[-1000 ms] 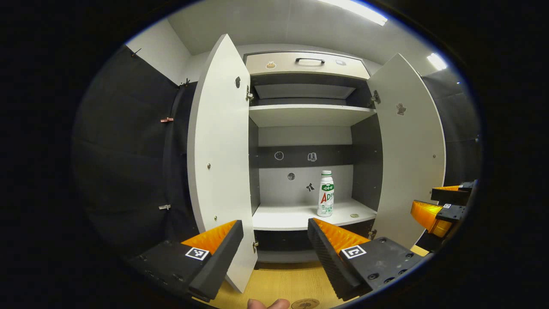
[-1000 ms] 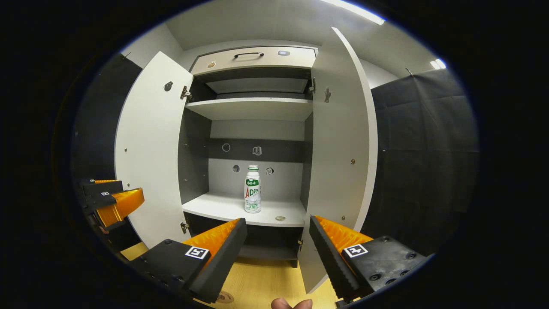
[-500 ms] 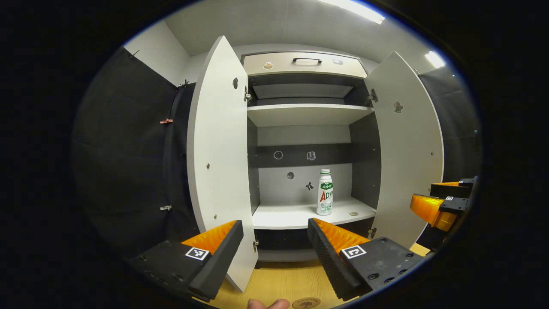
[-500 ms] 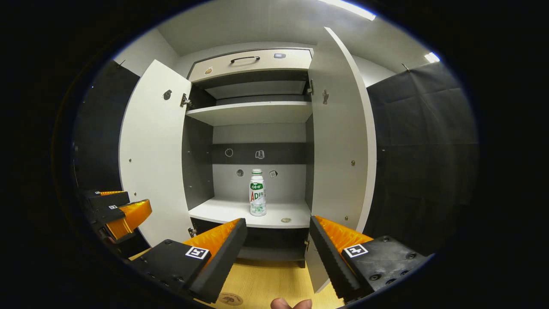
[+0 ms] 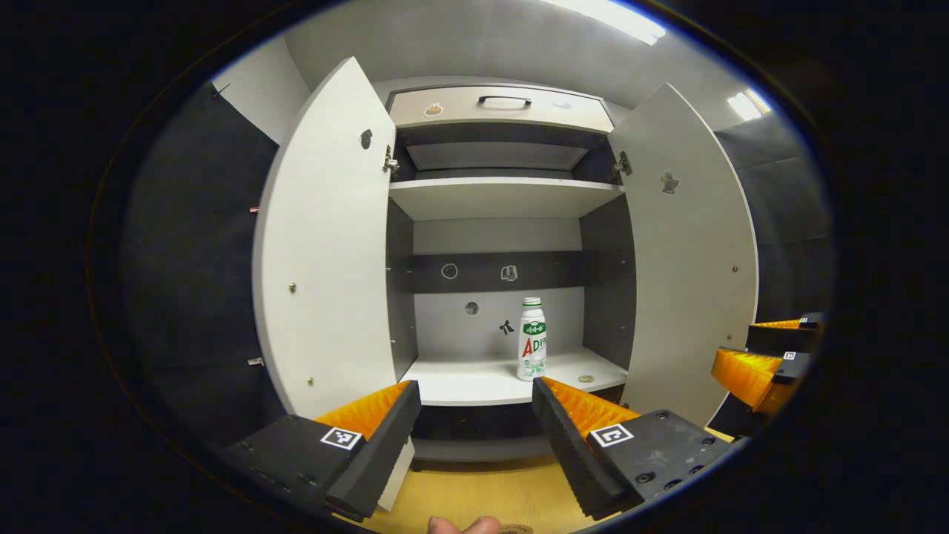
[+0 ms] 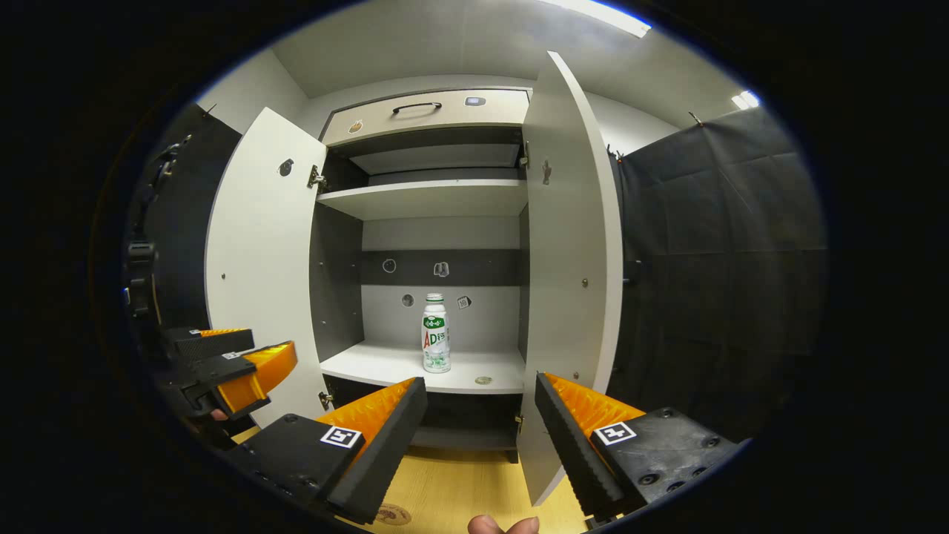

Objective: Grasp the bottle in the cabinet with the left hand and place it on the coaster, then close the right door with the right hand and the left door with the left hand.

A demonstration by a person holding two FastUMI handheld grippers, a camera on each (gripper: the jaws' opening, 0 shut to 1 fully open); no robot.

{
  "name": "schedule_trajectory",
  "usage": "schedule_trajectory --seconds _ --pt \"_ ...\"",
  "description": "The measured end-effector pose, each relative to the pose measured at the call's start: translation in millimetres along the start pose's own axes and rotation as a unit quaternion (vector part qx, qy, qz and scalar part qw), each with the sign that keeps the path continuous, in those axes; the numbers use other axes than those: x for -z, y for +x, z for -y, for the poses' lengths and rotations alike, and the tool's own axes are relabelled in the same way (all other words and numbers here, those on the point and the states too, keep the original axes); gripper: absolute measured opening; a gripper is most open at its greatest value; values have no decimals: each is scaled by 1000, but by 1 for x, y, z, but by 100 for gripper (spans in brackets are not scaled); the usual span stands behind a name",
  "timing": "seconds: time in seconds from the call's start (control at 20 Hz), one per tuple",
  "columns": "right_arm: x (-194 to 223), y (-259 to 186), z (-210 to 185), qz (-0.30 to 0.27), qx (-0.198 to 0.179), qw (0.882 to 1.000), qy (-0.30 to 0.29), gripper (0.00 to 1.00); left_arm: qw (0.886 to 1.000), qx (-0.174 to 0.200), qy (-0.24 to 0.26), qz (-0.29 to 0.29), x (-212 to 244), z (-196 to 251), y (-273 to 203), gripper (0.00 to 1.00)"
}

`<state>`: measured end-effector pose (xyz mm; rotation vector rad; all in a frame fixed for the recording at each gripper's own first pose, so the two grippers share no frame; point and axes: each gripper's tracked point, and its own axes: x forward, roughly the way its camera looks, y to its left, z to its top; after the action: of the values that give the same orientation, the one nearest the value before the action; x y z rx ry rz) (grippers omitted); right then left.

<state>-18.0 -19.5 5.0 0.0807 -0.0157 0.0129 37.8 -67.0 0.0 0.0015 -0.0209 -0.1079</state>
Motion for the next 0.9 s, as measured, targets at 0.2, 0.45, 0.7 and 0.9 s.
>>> schedule_trajectory --seconds 0.2,0.45,0.7,0.9 --pt "0 -8 23 -1 10 1000 8 98 999 28 -24 2 0 34 49 96" --pt "5 -17 54 -4 14 1000 12 98 998 53 -24 5 3 68 123 96" --pt "11 -20 90 -6 26 1000 8 98 997 72 -22 -1 16 94 200 96" --pt "15 -16 117 -8 33 999 14 98 998 64 -7 -9 30 101 255 96"
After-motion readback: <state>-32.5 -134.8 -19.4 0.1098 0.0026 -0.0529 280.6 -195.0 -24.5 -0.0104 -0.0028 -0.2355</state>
